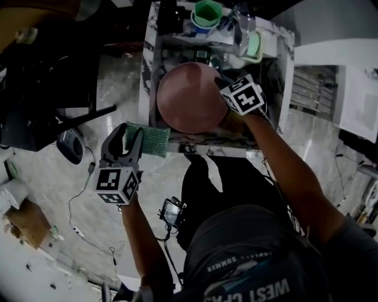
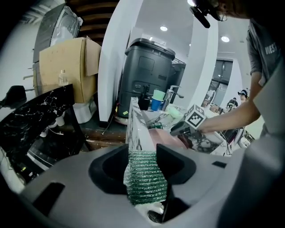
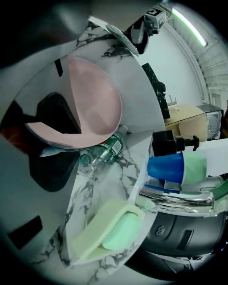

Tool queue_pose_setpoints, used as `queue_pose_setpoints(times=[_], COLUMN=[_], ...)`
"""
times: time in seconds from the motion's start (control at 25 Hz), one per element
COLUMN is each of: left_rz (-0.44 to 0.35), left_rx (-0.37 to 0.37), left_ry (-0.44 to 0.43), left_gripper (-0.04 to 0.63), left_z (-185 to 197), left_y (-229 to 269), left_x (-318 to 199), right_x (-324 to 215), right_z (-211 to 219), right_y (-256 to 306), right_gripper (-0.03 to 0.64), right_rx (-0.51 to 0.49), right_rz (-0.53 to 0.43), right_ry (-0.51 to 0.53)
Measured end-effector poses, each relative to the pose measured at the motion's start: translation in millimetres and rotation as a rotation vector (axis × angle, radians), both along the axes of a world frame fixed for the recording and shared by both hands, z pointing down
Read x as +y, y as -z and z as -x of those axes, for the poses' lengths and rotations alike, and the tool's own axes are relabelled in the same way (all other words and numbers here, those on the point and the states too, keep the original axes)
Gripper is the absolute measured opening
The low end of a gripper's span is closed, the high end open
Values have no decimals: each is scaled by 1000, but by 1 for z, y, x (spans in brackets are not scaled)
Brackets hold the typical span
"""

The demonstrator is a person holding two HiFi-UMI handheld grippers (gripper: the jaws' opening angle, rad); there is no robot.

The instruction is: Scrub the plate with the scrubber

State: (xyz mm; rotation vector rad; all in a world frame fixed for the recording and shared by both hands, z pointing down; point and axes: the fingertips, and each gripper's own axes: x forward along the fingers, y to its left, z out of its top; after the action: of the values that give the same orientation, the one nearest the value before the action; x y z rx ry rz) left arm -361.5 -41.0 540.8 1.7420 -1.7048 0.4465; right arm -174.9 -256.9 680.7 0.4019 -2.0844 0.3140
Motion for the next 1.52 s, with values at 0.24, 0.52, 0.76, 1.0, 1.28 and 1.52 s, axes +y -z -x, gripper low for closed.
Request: queue_pose_setpoints(times=[0.24,0.52,0.76,1.0,1.28,1.52], left_rz=[3,5,6,5,3,-11], left_rx=[-5,-17,-17,-9,0,5], left_ry=[8,12,12,6,-10,-29], left_gripper=[195,195,193,192,192,190], left_z=[-1,0,0,-1,-2,-4], left_y=[0,-1,1,0,-1,6], left_x=[-2,-4,-2,1,5,7], right_x=[1,0,-4,-4,0,4], right_z=[-6,-5,-6,-12,-22,-48], right_y=[-25,-28,-11,22,72,119], right_gripper=[149,81,61,40,38,38], right_rx=[43,42,24,-67,-156,-253], right_rz=[33,0,-47,-4,37,76], right_ry=[-13,-8,-40,-102,-169,-253])
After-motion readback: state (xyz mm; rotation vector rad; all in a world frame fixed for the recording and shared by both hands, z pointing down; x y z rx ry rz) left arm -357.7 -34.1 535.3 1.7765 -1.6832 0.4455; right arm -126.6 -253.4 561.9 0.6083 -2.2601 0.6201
